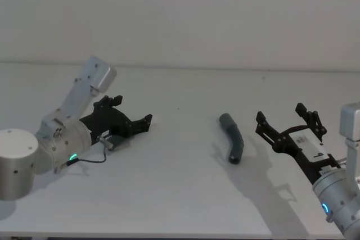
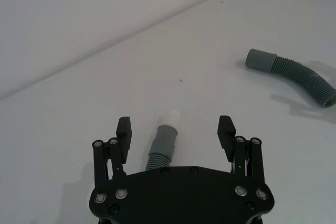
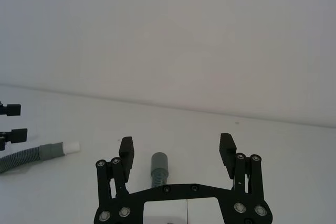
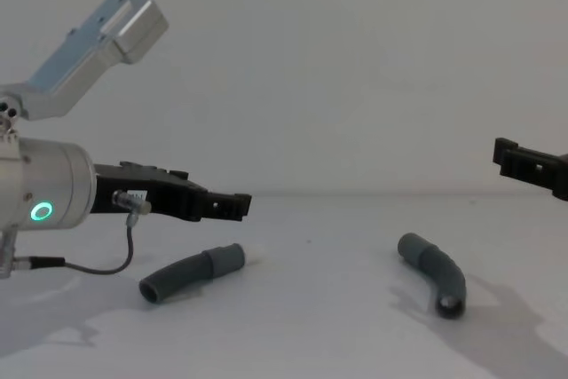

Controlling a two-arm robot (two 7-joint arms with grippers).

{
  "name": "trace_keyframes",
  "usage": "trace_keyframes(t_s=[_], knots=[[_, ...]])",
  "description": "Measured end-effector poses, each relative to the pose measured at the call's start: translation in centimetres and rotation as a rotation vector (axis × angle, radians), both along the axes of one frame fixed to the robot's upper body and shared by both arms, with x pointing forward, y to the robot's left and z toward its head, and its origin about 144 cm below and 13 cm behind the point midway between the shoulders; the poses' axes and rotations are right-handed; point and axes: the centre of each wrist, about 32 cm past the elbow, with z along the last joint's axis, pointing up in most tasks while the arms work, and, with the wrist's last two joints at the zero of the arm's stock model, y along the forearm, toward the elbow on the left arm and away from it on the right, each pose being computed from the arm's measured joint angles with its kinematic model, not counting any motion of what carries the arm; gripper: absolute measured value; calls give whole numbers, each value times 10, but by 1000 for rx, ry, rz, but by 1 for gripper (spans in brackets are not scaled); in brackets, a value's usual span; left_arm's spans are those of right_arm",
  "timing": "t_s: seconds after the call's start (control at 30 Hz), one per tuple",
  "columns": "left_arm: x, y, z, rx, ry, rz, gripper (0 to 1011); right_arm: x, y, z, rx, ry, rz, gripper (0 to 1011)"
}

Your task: Use both hands to pick up one end of the pipe from the table, align the ends, and insert them.

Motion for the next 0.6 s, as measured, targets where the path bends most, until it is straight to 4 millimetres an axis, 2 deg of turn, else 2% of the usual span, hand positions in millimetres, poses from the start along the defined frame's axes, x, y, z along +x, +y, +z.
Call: trace_keyframes(t_s=[0.6], knots=[[22, 7, 12, 95, 77, 5, 1001, 0, 0, 0, 0, 0, 0, 1000]])
